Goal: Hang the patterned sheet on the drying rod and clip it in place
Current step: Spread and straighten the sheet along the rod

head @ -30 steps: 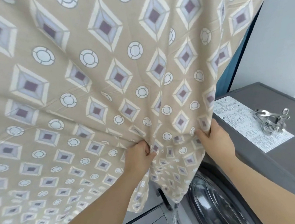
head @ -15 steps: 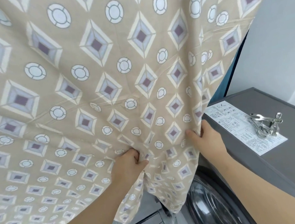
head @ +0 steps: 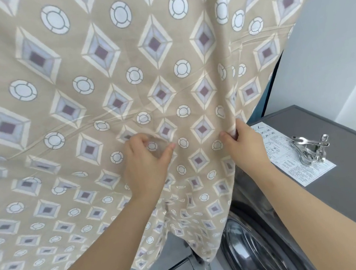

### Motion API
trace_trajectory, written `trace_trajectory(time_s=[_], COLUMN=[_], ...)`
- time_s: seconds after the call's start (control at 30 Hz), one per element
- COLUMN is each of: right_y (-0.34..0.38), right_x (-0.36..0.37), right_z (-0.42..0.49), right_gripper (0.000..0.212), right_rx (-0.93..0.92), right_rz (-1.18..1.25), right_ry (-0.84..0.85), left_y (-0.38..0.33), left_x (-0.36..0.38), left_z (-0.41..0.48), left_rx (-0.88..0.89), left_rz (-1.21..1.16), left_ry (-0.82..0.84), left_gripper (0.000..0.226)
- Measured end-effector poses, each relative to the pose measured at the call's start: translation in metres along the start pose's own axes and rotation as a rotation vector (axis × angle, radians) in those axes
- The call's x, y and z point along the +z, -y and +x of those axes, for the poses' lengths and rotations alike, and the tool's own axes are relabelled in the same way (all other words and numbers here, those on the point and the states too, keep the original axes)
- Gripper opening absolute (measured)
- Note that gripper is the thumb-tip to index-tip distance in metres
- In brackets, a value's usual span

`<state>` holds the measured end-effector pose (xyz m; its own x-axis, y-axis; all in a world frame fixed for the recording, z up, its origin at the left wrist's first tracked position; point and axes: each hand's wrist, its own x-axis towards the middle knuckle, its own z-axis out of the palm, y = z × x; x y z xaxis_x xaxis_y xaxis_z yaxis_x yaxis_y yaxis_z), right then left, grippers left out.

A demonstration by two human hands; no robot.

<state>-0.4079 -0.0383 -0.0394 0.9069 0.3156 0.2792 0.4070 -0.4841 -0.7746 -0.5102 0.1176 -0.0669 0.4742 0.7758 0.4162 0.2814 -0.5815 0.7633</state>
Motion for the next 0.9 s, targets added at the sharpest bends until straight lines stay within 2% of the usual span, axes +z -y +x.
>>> trace_trajectory(time_s=[0.13, 0.2, 0.3, 0.37, 0.43, 0.53, 0.67, 0.8, 0.9], right_y=[0.008, 0.015, 0.020, 0.022, 0.021, 0.020, 0.016, 0.008, 0.007], right_x=[0.000, 0.002, 0.004, 0.007, 0.009, 0.005, 0.003, 0.008, 0.005], right_z=[0.002, 0.003, 0.008, 0.009, 0.010, 0.011, 0.008, 0.005, 0.006], right_gripper=[0.022, 0.020, 0.035, 0.029, 0.014, 0.011, 0.018, 0.031, 0.035], right_rx=[0.016, -0.013, -0.058, -0.062, -0.004, 0.109, 0.082, 0.090, 0.078], right_rz=[0.136, 0.169, 0.139, 0.165, 0.292, 0.487, 0.467, 0.461, 0.488], right_ry=[0.007, -0.007, -0.037, -0.039, -0.031, -0.002, -0.039, -0.001, 0.056], left_y=[-0.008, -0.017, -0.033, -0.038, -0.038, -0.034, -0.031, -0.039, -0.039], left_x=[0.002, 0.003, 0.005, 0.009, 0.014, 0.017, 0.018, 0.030, 0.044], left_z=[0.003, 0.011, 0.020, 0.022, 0.021, 0.018, 0.018, 0.009, 0.006], left_rx=[0.039, 0.095, 0.075, 0.040, 0.031, 0.029, 0.066, 0.123, 0.126], left_rz=[-0.063, -0.068, -0.047, -0.039, -0.041, -0.047, -0.109, -0.147, -0.164], left_ry=[-0.145, -0.212, -0.194, -0.145, -0.088, -0.007, 0.094, 0.449, 0.457], left_gripper=[0.092, 0.091, 0.105, 0.109, 0.111, 0.111, 0.102, 0.098, 0.067])
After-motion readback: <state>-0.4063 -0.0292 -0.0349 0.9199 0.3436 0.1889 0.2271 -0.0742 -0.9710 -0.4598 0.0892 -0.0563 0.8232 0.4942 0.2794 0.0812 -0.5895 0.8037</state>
